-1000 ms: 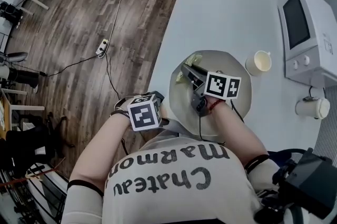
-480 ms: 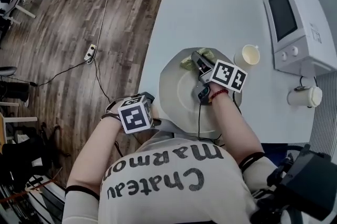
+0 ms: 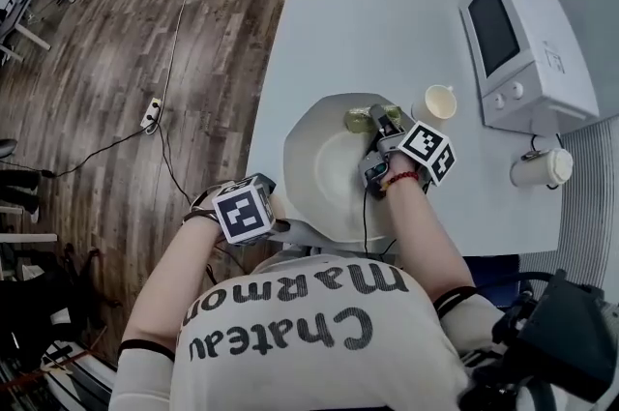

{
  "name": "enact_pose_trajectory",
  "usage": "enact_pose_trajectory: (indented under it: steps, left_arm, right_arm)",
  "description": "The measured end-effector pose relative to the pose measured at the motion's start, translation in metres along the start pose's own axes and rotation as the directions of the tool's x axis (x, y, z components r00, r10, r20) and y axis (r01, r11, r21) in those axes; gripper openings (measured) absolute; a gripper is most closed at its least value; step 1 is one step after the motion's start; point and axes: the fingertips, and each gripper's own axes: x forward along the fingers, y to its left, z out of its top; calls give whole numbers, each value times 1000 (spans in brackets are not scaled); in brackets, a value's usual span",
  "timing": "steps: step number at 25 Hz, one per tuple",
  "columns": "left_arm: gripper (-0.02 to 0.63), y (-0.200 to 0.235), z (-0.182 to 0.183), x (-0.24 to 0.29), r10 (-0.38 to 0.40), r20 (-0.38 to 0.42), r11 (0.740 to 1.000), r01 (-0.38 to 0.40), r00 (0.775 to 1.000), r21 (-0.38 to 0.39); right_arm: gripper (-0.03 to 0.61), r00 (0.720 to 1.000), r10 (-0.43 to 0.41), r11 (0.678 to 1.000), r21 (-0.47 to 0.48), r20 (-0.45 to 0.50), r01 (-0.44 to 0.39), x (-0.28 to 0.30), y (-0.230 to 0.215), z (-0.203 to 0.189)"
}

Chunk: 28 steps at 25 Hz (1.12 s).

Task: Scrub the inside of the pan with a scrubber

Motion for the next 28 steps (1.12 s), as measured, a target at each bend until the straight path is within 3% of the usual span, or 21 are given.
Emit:
enact_pose_trajectory:
  steps: [5,12,22,25,27,28]
  left_arm:
    - [300,-1,3,2,5,55,999,-3,998,-43]
    - [281,0,3,0,28,67,996,-22,997,-85]
    - [273,4,2,-2,36,62,998,-33,997,-51]
    - [273,5,4,-2,31,61,999,-28,998,-42]
    - [272,6,3,-2,26,60,999,-24,998,-34]
    - [272,6,2,-3,24,59,999,-22,998,-30]
  right_arm:
    - [97,995,-66,994,92,71,59,-24,-16,9]
    - [97,975,-145,966,236,167,103,-64,-34,13]
    - [97,955,-160,929,366,250,61,-89,-44,18]
    - [97,981,-121,953,293,154,71,-79,-35,5]
    - [97,997,-63,994,88,-34,66,-66,-11,-25]
    - [87,988,-46,998,-57,-146,38,-61,5,-45]
